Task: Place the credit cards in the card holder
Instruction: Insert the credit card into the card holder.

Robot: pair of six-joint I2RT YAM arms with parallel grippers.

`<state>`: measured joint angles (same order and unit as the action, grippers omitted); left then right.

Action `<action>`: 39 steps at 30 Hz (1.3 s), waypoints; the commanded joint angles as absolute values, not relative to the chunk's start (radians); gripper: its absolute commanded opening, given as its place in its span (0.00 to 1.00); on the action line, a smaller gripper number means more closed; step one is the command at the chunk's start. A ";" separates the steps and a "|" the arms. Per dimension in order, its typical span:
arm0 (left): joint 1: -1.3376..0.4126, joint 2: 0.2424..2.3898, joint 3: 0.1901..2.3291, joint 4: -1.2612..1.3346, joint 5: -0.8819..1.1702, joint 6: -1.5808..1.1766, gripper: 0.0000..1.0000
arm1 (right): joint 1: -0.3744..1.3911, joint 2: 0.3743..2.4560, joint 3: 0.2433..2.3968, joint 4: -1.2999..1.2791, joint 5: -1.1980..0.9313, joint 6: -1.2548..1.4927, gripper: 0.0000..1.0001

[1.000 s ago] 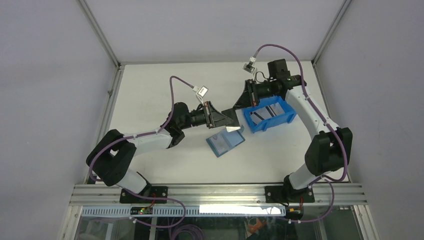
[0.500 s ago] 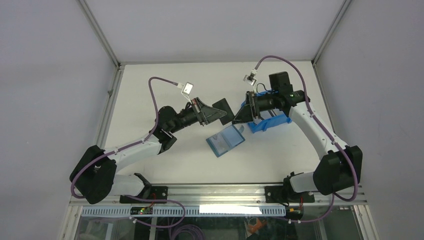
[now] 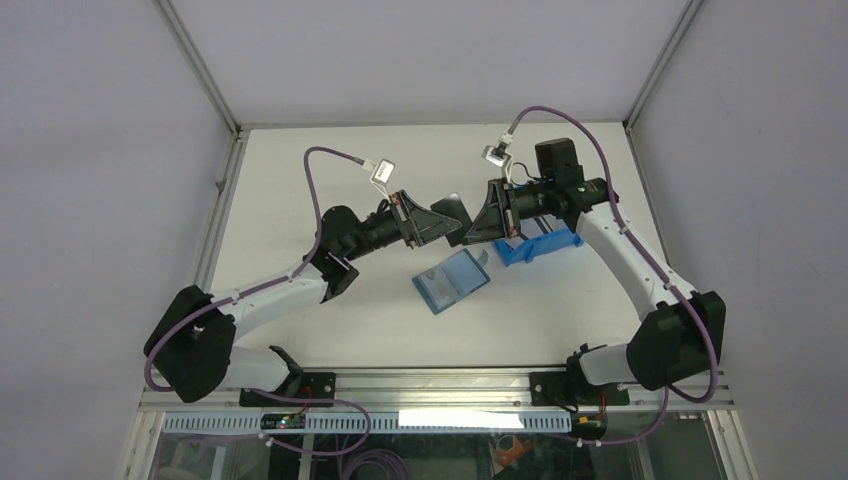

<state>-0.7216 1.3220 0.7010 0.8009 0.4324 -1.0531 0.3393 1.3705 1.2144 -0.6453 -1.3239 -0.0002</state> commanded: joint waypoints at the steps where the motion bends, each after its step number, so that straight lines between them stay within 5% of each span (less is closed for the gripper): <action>1: -0.725 1.300 0.735 0.835 0.484 -1.022 0.32 | 0.347 1.374 1.252 -0.600 -1.393 0.022 0.00; 4: -0.685 1.261 0.714 0.826 0.528 -1.031 0.49 | 0.353 1.362 1.229 -0.600 -1.397 0.007 0.00; 12: -0.594 1.127 0.729 0.575 0.652 -0.944 0.55 | 0.376 1.357 1.205 -0.607 -1.428 -0.030 0.00; 39: -0.571 1.170 0.836 0.437 0.743 -0.930 0.22 | 0.406 1.359 1.210 -0.696 -1.395 -0.124 0.00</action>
<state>-0.5823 1.1728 0.7940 0.4103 0.7097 -0.9241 0.3939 1.3743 1.1984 -0.6899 -1.3922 -0.0925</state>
